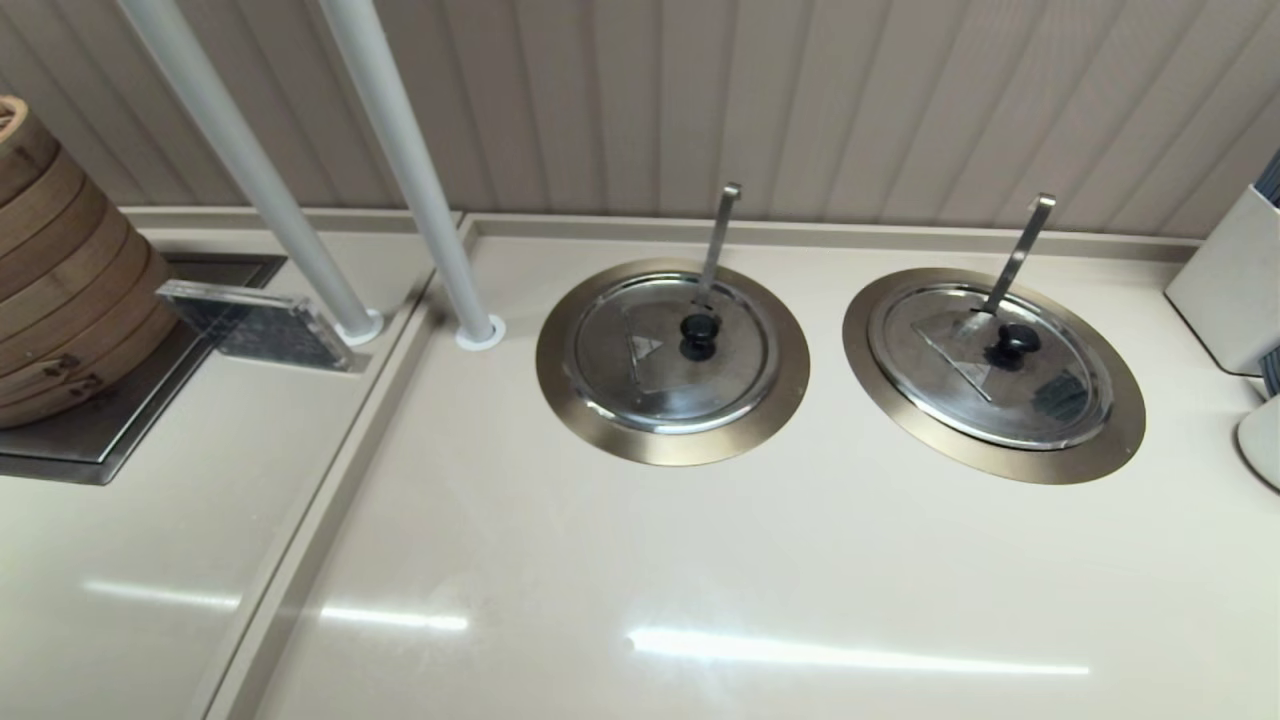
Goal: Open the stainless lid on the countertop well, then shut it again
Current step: Open the lid
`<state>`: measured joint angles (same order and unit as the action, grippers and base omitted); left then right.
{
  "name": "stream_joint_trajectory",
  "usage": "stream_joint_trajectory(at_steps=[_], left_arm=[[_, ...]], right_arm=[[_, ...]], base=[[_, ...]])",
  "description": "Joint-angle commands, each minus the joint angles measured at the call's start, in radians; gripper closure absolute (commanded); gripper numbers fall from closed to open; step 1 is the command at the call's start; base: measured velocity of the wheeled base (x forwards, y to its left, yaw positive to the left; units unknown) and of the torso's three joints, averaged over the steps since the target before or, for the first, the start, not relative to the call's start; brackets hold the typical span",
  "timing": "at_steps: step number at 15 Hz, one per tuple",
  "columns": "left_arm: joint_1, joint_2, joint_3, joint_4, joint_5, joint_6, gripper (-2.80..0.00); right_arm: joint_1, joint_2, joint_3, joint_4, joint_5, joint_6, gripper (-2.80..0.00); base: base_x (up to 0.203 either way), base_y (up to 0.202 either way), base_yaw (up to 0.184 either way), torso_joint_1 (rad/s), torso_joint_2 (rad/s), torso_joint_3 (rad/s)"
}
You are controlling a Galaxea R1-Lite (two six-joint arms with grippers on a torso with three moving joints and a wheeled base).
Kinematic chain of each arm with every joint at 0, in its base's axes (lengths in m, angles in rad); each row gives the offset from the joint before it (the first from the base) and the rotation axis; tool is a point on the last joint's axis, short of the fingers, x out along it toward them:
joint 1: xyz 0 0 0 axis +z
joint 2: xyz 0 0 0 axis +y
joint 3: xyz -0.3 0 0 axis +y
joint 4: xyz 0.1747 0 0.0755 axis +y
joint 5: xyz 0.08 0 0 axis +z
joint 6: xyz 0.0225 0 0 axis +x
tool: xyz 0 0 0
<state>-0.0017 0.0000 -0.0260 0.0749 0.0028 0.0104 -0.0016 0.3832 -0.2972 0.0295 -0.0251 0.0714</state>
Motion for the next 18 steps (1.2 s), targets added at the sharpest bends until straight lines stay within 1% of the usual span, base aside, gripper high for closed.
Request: stream_joint_trajectory(at_steps=[1,3,4,7,11,12,13,14,16,18], left_arm=[[0.000,0.000,0.000,0.000,0.000,0.000,0.00],[0.000,0.000,0.000,0.000,0.000,0.000,0.00],[0.000,0.000,0.000,0.000,0.000,0.000,0.00],[0.000,0.000,0.000,0.000,0.000,0.000,0.00],[0.000,0.000,0.000,0.000,0.000,0.000,0.00],[0.000,0.000,0.000,0.000,0.000,0.000,0.00],[0.000,0.000,0.000,0.000,0.000,0.000,0.00],[0.000,0.000,0.000,0.000,0.000,0.000,0.00],[0.000,0.000,0.000,0.000,0.000,0.000,0.00],[0.000,0.000,0.000,0.000,0.000,0.000,0.00]], right_arm=[[-0.004,0.226,-0.041,-0.005,-0.008,0.013,0.00],[-0.004,0.393,-0.084,-0.067,-0.015,0.024,0.00],[-0.004,0.474,-0.100,-0.140,-0.017,0.019,-2.80],[0.003,0.685,-0.120,-0.439,-0.014,-0.008,-2.80],[0.011,0.984,-0.124,-0.812,-0.015,-0.017,-2.80],[0.012,1.063,-0.129,-0.902,-0.036,-0.018,-2.80],[0.012,1.151,-0.142,-0.987,-0.075,-0.019,-2.80],[0.012,1.235,-0.164,-1.071,-0.115,-0.018,-2.80],[0.008,1.378,-0.227,-1.217,-0.163,-0.020,-2.80],[0.003,1.487,-0.321,-1.293,-0.193,-0.022,-2.80]], base=[[0.000,0.000,0.000,0.000,0.00,0.000],[0.000,0.000,0.000,0.000,0.00,0.000],[0.000,0.000,0.000,0.000,0.00,0.000],[0.000,0.000,0.000,0.000,0.00,0.000],[0.000,0.000,0.000,0.000,0.00,0.000],[0.000,0.000,0.000,0.000,0.00,0.000],[0.000,0.000,0.000,0.000,0.00,0.000],[0.000,0.000,0.000,0.000,0.00,0.000],[0.000,0.000,0.000,0.000,0.00,0.000],[0.000,0.000,0.000,0.000,0.00,0.000]])
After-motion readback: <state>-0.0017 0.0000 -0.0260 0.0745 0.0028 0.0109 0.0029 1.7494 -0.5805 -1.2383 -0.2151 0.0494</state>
